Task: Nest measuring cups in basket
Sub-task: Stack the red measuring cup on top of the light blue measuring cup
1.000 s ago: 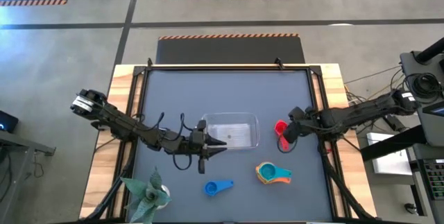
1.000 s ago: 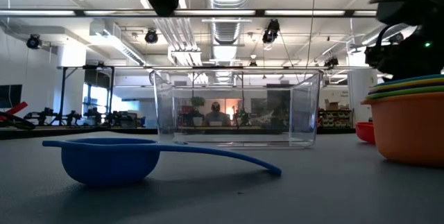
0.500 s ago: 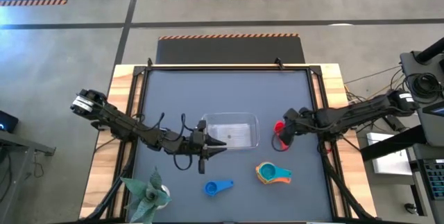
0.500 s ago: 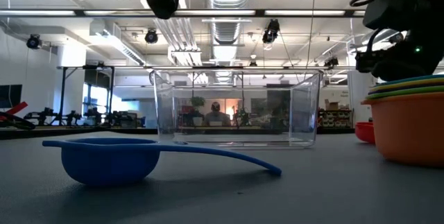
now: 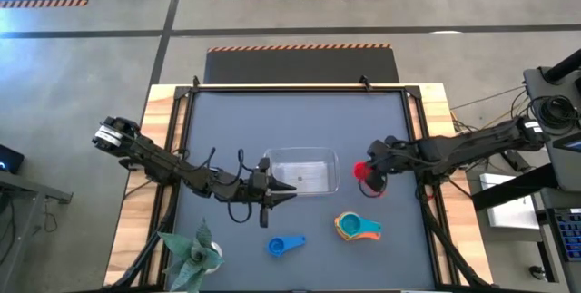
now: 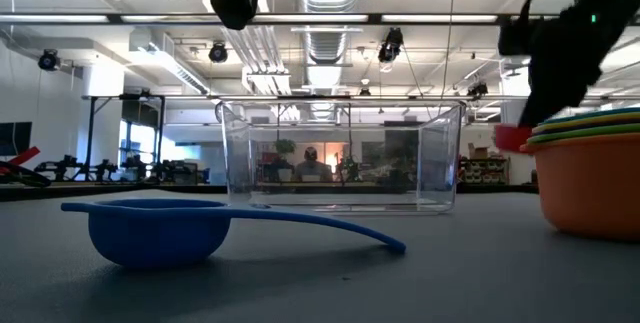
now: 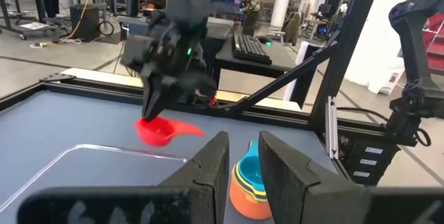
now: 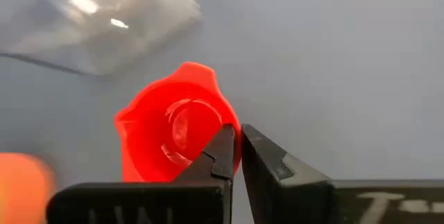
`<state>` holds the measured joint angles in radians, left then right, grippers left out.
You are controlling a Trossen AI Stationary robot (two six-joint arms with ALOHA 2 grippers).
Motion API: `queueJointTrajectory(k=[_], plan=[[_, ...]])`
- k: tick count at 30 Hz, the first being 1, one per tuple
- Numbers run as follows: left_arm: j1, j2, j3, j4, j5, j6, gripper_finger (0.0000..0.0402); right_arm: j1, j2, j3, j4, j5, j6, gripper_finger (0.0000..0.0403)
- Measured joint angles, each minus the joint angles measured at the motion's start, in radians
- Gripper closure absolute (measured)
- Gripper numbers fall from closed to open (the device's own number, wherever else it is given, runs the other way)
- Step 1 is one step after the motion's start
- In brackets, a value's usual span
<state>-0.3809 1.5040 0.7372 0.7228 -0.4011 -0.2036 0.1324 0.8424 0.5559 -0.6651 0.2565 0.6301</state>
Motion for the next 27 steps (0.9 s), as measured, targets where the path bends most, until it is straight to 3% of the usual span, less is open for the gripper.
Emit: queueJointTrajectory(k=[8, 16, 27], plan=[[0.0, 0.0, 0.0, -0.008, 0.0, 0.0, 0.034, 0.191, 0.042, 0.139, 0.031, -0.026, -0.047, 0.0394], [0.0, 0.0, 0.0, -0.017, 0.0, -0.016, 0.034, 0.41, 0.217, 0.216, 0.119, 0.032, -0.029, 0.0394], [0.0, 0.0, 0.0, -0.031, 0.0, -0.024, 0.034, 0.511, 0.519, 0.353, 0.104, -0.046, -0.02, 0.0394]])
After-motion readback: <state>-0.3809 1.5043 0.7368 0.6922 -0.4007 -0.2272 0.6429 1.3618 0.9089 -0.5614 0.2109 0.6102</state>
